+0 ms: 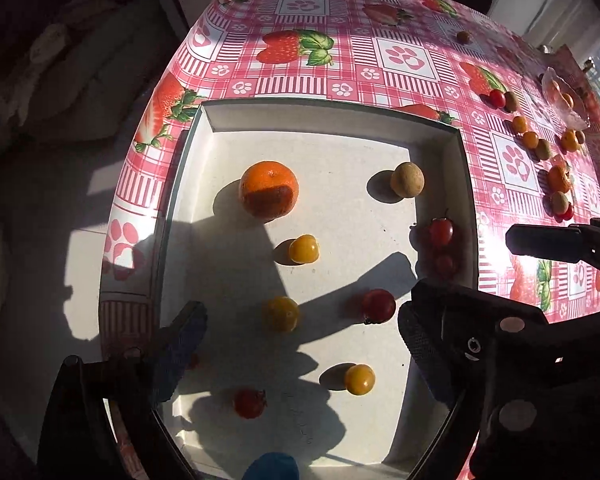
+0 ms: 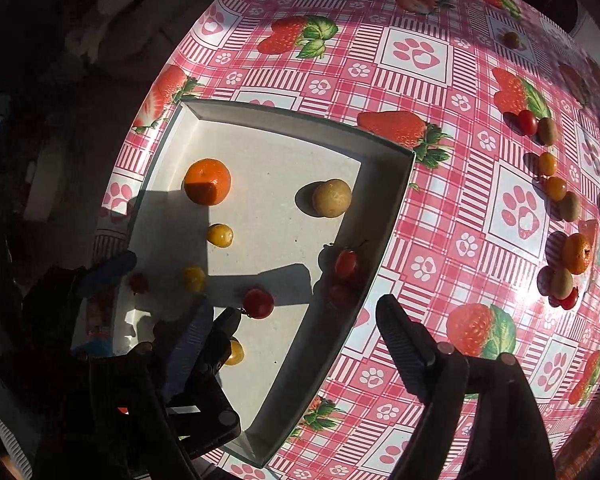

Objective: Organize fruits

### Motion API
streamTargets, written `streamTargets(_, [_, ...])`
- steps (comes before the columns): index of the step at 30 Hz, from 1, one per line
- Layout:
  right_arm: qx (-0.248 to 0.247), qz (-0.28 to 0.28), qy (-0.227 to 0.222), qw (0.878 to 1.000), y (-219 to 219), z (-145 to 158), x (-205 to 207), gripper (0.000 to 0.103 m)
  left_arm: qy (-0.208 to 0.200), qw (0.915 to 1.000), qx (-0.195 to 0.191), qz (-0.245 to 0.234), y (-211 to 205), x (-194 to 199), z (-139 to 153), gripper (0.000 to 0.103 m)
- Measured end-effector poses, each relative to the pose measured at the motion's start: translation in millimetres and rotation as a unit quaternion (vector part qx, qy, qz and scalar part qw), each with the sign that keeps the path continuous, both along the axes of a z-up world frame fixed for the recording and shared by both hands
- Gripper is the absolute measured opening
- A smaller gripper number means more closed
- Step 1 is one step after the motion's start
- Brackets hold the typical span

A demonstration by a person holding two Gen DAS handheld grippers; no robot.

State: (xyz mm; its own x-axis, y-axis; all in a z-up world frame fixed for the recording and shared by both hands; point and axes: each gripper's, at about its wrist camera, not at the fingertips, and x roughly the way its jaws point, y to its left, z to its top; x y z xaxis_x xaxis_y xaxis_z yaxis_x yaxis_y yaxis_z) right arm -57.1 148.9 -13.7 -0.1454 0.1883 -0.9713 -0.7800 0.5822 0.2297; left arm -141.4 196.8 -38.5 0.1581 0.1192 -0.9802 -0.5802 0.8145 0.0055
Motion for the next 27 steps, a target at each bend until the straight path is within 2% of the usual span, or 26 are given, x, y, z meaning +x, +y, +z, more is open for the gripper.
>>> streamTargets(10, [-0.023, 0.023, -0.032, 0.999, -15, 28, -7, 0.09, -0.001, 1.0, -0.001, 0.0, -17, -11, 24, 0.102])
streamTargets(15, [-0.024, 0.028, -0.042, 0.998, -27, 43, -11, 0.09, 0.007, 0.9998, 0.013, -0.009, -26, -16, 40, 0.102])
streamTargets(21, [-0.017, 0.042, -0.056, 0.997, -36, 58, -17, 0.09, 0.018, 0.9998, 0.0, -0.012, -34, -21, 51, 0.102])
streamTargets(27, [-0.013, 0.054, -0.058, 0.997, -39, 65, -21, 0.09, 0.031, 0.999, 0.02, -0.026, -49, -25, 60, 0.102])
